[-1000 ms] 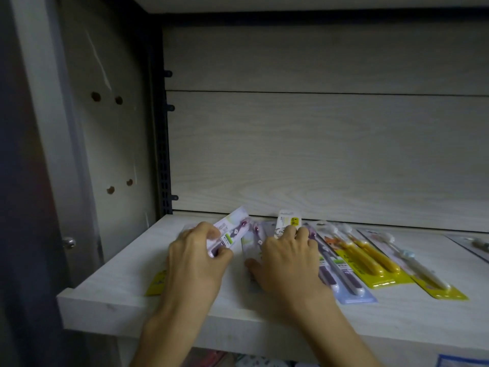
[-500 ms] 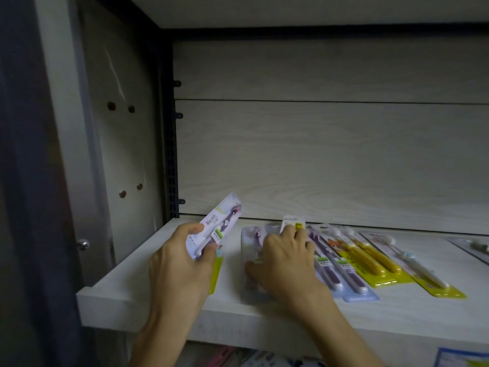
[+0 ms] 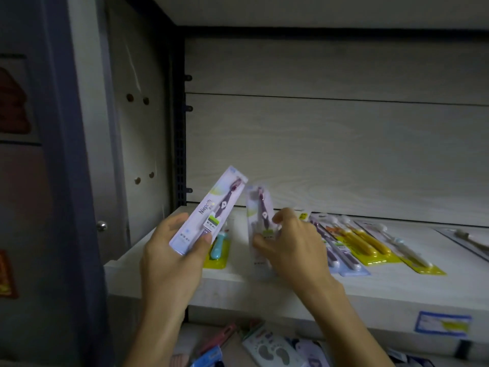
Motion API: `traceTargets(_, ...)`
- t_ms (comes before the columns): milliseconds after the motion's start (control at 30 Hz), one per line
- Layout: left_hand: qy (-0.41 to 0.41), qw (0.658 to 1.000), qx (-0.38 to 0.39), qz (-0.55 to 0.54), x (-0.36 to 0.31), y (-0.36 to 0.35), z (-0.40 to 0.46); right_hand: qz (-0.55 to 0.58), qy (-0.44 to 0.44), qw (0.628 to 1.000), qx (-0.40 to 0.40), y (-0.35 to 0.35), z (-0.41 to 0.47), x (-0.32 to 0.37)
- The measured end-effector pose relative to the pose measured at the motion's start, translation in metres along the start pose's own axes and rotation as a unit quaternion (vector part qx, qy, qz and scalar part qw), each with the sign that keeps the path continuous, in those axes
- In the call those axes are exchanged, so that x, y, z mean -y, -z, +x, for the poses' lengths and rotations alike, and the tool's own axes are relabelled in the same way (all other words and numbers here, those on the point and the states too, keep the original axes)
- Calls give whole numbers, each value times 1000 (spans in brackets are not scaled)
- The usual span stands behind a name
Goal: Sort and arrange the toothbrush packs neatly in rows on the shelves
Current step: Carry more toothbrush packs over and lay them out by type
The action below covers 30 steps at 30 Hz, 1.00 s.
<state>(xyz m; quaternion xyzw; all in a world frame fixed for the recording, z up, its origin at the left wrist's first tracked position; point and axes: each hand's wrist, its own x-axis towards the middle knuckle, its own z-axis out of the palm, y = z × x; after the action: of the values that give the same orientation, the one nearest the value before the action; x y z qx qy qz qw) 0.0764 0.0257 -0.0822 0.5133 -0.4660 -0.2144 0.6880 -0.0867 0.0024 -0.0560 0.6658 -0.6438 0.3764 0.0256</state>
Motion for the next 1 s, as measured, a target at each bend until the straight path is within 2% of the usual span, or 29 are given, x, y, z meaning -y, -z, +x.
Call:
traceTargets(200,80,982,92,-141,-10,-13,-22,75,-19,995,-60,18,-15,-30)
traceTargets(567,128,955,193,-187,-40,-83,-96,217,-64,971,-83,100,-62,-120)
traceTargets(800,164,937,232,-202,-74,-141,-180,256,-81,960,-85,175,-106,-195)
traceTargets(1000,162,927,271,-201,-106,-179,-252,296,-100,946,-90,235,-146,-250)
